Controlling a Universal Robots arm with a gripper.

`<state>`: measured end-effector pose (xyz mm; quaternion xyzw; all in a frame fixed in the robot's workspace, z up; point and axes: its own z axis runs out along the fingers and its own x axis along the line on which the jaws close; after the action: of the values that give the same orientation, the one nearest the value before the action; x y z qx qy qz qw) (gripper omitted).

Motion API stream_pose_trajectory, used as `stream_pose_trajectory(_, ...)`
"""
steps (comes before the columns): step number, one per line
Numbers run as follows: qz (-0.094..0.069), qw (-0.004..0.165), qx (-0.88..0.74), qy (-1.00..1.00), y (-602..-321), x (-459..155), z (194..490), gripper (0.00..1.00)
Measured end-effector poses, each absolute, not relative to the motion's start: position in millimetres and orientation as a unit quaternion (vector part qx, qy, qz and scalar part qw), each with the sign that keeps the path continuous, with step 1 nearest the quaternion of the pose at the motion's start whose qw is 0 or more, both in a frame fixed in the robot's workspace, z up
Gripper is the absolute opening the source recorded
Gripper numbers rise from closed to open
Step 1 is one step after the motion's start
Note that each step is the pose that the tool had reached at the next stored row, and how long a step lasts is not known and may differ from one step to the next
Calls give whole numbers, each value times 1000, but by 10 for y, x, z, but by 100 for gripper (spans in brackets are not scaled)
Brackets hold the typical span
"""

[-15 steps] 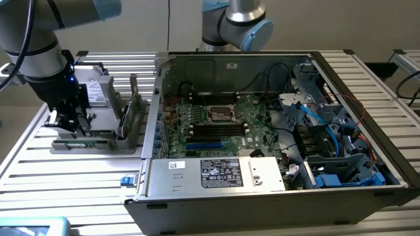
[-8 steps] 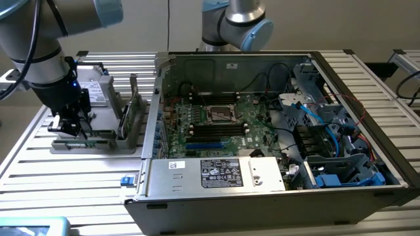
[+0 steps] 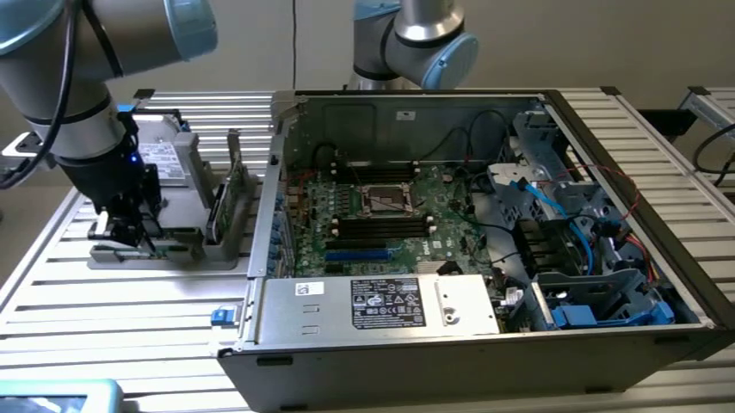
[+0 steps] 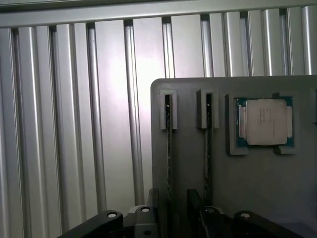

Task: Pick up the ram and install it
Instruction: 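Pick up the ram and move it above insertion slot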

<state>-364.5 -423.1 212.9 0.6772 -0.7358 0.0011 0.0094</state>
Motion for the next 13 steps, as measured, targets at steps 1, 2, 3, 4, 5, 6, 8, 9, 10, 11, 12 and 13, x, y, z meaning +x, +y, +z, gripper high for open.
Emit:
stream_pose_trajectory(1,1,9,677,-736,-4231,-3645,2115,36)
stream_pose_trajectory(2,1,9,677,-736,-4231,-3645,2102,36)
stream_pose_trajectory(3,1,9,677,-736,-4231,-3645,2089,36)
stream_pose_trajectory(4,1,9,677,-736,-4231,-3645,2077,36)
stream_pose_trajectory(5,1,9,677,-736,-4231,-3645,2064,36)
stream_pose_trajectory(6,1,9,677,-736,-4231,-3645,2050,36)
stream_pose_trajectory(8,1,9,677,-736,-4232,-3645,2028,36)
stream_pose_trajectory(9,1,9,677,-736,-4232,-3645,2021,36)
stream_pose_trajectory(10,1,9,677,-736,-4232,-3646,2015,36)
stream_pose_trajectory(11,1,10,677,-736,-4232,-3647,2010,36)
stream_pose_trajectory(12,1,9,677,-736,-4232,-3649,2005,36)
stream_pose_trajectory(13,1,9,677,-736,-4231,-3652,1998,36)
